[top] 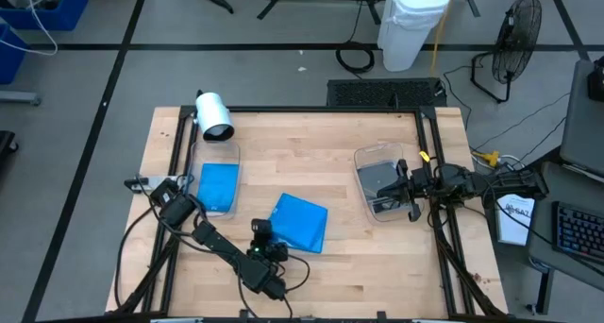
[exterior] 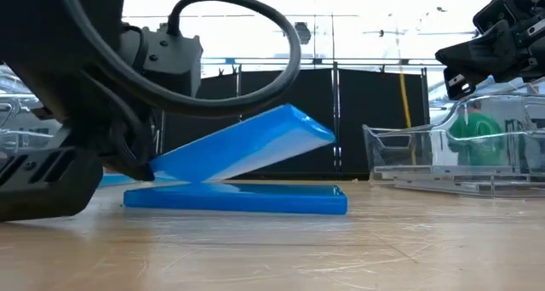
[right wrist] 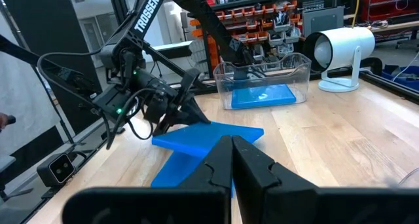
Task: Pick & place jewel cases by type
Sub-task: Put the blue CD case into the left transparent bin
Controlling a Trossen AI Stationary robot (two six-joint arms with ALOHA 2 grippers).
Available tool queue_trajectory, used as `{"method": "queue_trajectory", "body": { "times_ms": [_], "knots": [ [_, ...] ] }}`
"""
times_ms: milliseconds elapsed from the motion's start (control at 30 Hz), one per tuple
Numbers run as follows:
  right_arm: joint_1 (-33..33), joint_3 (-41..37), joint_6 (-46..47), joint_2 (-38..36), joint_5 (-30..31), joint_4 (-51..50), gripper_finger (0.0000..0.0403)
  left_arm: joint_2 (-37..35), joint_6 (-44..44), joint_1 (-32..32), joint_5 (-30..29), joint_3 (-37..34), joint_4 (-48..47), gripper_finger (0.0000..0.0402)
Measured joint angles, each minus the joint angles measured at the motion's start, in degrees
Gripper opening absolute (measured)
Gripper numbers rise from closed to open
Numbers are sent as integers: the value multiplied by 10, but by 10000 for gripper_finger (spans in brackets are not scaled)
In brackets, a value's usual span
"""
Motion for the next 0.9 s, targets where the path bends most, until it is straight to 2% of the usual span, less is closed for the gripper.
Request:
{"method": "queue_trajectory", "body": {
  "times_ms": [233,467,567,733,900],
  "knots": [
    [0,0,0,0,0,0,0,-39,-100,-12,-49,-2,-64,34],
    [0,0,0,0,0,0,0,-175,-253,-50,-142,0,-184,34],
    [0,0,0,0,0,0,0,-250,-291,-70,-160,-6,-186,34],
    [0,0,0,0,0,0,0,-373,-416,-93,-134,-38,-187,34],
    [0,0,0,0,0,0,0,-499,-561,-96,-29,-116,-189,34]
  ]
}}
